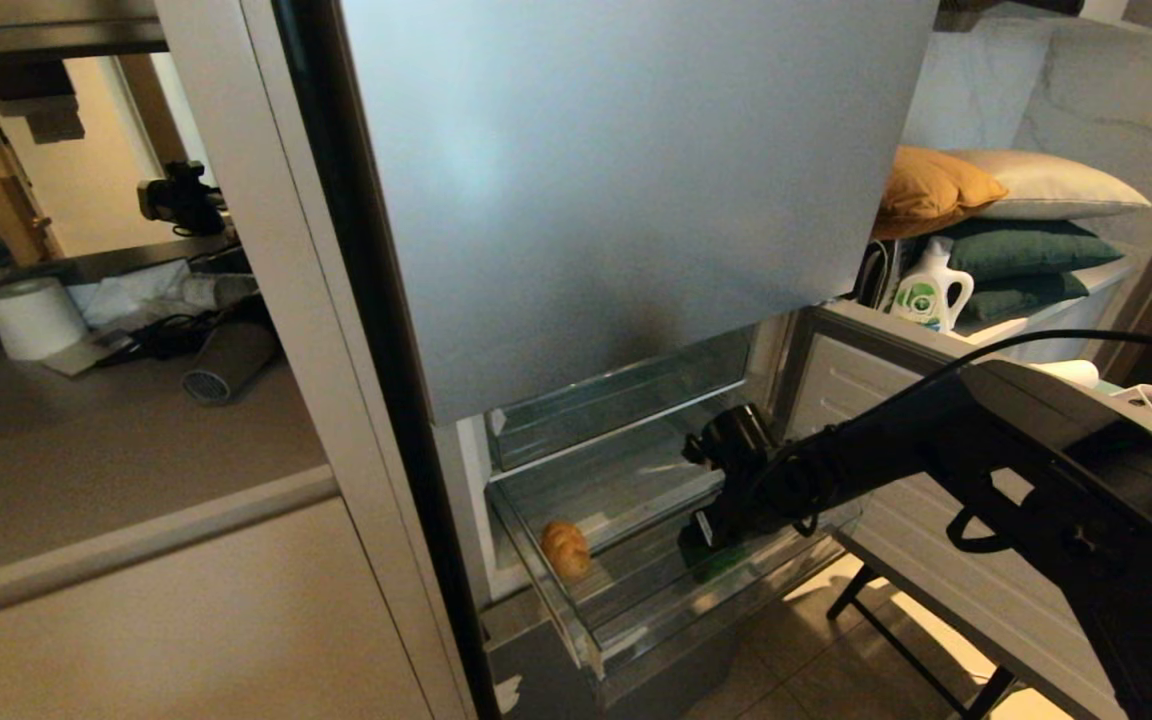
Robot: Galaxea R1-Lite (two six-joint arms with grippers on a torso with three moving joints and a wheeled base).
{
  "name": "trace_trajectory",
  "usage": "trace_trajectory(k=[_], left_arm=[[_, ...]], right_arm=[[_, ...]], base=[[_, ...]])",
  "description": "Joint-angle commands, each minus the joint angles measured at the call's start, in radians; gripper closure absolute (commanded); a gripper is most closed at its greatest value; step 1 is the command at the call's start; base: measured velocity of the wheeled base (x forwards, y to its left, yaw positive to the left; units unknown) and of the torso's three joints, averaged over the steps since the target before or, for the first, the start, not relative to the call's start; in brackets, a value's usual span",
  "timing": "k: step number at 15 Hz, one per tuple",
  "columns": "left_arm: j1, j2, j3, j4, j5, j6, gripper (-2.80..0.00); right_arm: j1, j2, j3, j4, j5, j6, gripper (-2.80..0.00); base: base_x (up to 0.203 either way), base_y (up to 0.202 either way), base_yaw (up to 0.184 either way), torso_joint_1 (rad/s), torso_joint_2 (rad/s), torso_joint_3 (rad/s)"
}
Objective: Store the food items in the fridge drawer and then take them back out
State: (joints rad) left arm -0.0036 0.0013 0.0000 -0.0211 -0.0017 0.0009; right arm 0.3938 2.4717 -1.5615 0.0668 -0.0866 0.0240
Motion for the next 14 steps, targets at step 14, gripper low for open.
trace_trajectory(k=[14], left_arm=[[0.001,0.0,0.011,0.0,0.0,0.0,0.0]], right_arm=[[0.004,-0.402,0.084,0.011,-0.002,-0.008,-2.8]], base=[[0.0,0.0,0.0,0.0,0.0,0.0]])
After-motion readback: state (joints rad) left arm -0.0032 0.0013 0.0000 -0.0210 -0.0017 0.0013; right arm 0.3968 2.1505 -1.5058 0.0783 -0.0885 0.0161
